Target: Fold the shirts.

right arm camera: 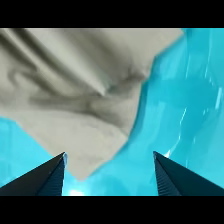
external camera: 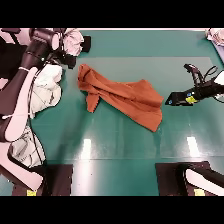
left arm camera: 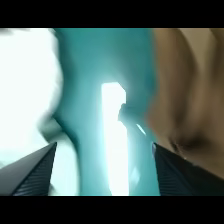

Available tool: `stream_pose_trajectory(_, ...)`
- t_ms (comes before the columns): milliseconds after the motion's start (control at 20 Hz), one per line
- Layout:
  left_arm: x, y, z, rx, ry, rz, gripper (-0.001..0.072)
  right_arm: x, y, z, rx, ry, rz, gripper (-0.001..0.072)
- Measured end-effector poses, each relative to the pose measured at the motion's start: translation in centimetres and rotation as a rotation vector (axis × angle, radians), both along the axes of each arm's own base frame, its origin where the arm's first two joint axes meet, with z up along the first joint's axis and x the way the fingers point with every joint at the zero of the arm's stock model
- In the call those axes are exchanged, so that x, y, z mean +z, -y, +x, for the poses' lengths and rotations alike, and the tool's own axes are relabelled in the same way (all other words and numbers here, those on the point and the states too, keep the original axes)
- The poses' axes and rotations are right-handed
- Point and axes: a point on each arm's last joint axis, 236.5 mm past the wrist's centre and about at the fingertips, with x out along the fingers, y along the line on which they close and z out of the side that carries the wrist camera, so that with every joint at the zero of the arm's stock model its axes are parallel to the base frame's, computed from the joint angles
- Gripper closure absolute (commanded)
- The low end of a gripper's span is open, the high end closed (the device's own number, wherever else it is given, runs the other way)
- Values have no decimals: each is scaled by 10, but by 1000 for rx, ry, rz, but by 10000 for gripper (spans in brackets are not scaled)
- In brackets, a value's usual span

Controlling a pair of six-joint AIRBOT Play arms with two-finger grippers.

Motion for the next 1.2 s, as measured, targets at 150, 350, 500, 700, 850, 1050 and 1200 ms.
stream_pose_trajectory(150, -16, 27, -49, -114, -148, -98, -12, 1, 3, -4, 1, -14, 22, 90)
stream_pose_trajectory(350, -65, 47, -119, -202, -308, -210, 83, 2, 4, -9, 9, -27, 41, 90)
stream_pose_trajectory(500, -74, 81, -152, -263, -280, -298, 85, 3, 0, -10, 16, -31, 51, 90)
stream_pose_trajectory(700, -72, 143, -180, -407, -203, -290, 85, 4, -14, -10, 44, -27, 59, 90)
stream_pose_trajectory(850, -84, 157, -184, -411, -148, -167, 84, 4, -24, -9, 62, -23, 60, 90)
stream_pose_trajectory(1050, -123, 157, -183, -376, -170, -43, 84, 4, -28, -9, 62, -22, 62, 90)
stream_pose_trajectory(1200, -139, 146, -174, -334, -157, 38, 85, 4, -30, -12, 67, -34, 63, 90)
